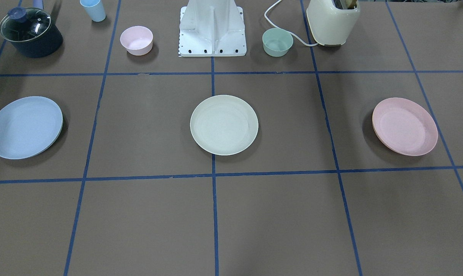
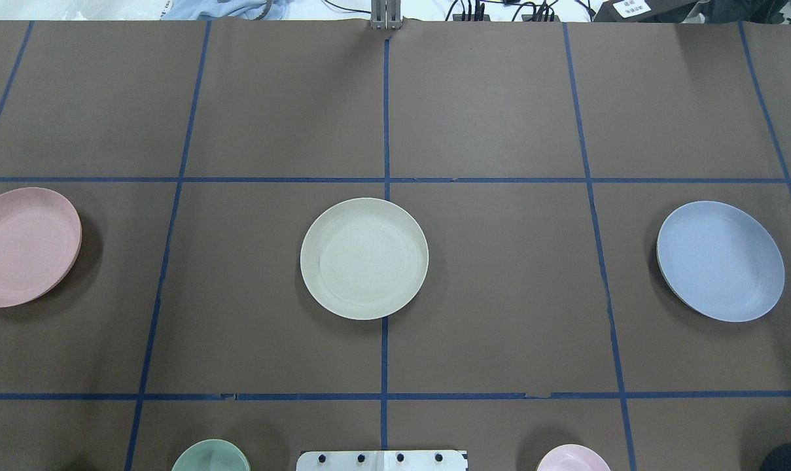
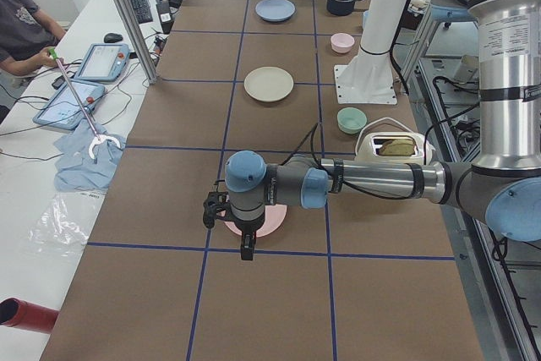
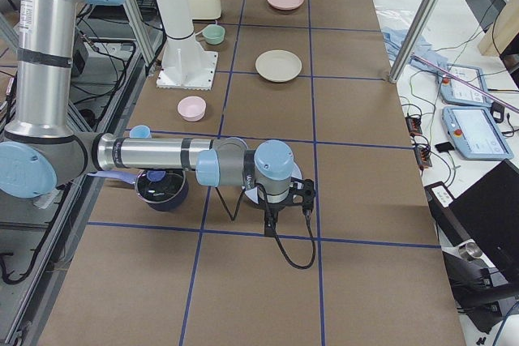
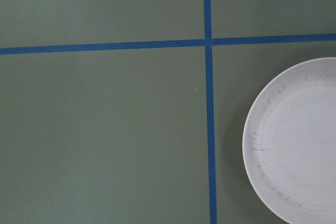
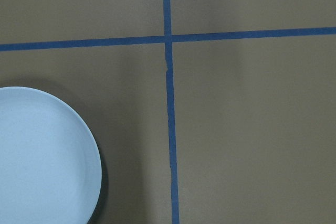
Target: Stack three plates with pink and blue
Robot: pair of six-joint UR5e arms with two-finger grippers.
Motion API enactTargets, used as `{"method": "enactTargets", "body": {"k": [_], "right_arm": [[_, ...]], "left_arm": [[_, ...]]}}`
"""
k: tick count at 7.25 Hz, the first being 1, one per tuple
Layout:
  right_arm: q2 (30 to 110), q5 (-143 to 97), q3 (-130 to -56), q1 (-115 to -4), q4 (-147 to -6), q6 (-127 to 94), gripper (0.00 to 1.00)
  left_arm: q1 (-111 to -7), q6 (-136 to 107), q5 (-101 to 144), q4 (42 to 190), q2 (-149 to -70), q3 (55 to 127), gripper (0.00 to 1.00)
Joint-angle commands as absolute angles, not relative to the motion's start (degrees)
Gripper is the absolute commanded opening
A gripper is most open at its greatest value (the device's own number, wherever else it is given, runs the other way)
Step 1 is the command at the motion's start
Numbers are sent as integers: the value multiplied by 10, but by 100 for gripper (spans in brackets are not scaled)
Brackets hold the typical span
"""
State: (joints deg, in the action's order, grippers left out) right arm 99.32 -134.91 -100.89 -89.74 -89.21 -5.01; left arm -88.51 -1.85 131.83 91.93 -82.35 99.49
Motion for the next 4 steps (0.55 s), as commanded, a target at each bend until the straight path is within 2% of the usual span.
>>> {"method": "enactTargets", "body": {"k": [1, 4], "right_arm": [[992, -1348, -1009, -897, -892, -48, 100], [991, -1349, -1011, -897, -892, -50, 100]], "left_arm": [[-885, -16, 1318, 919, -824, 995, 100], [-885, -15, 1323, 926, -824, 1004, 100]]}}
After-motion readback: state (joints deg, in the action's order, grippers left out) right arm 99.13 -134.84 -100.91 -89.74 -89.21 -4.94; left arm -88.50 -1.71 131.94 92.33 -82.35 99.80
